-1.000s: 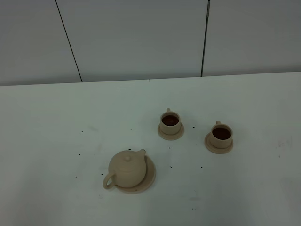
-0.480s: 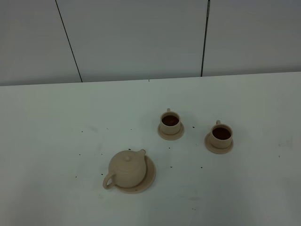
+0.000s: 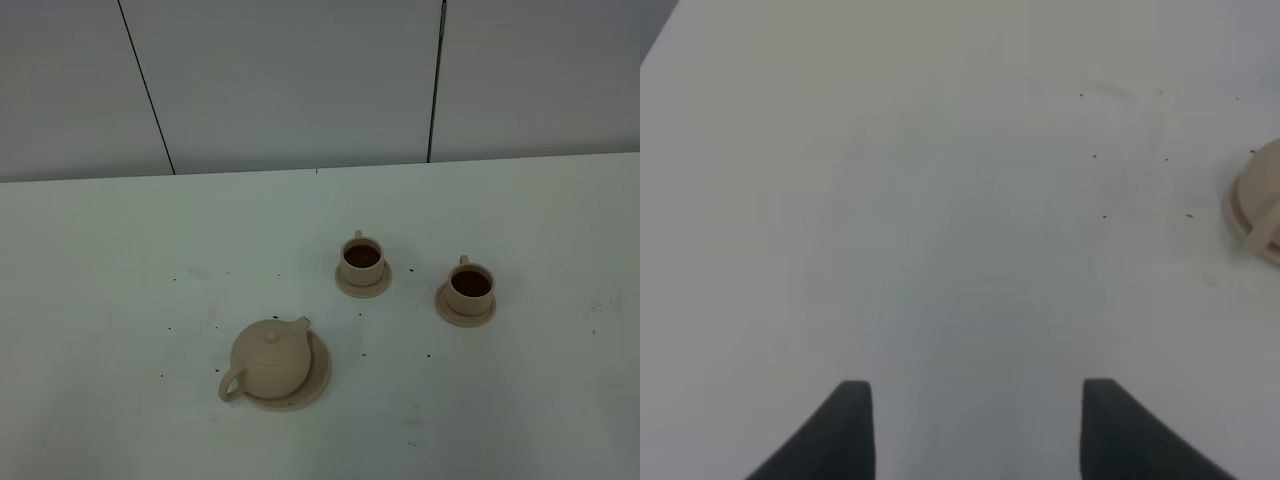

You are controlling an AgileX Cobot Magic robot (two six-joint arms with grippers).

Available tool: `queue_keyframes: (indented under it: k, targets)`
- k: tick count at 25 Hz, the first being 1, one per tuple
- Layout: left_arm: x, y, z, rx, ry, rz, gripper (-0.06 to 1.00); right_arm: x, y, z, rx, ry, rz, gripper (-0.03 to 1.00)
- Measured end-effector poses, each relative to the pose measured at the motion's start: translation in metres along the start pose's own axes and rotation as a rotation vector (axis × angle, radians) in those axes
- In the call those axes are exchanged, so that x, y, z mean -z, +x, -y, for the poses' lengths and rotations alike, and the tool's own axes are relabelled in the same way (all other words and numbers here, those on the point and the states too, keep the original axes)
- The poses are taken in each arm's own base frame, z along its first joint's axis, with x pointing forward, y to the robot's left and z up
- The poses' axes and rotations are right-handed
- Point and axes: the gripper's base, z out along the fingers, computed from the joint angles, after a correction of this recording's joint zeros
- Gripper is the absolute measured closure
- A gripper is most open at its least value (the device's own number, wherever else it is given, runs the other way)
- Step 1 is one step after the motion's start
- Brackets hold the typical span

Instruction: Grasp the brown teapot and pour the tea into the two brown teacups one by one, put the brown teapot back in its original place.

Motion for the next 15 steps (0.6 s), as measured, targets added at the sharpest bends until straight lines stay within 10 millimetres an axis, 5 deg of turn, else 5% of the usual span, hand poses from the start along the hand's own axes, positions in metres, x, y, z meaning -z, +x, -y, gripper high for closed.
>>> queue_keyframes:
  k: [15]
  targets:
    - [0.0, 0.0, 0.0, -0.001, 0.0, 0.0, 0.42, 0.0, 0.0, 0.0, 0.0, 0.0, 0.0, 0.73]
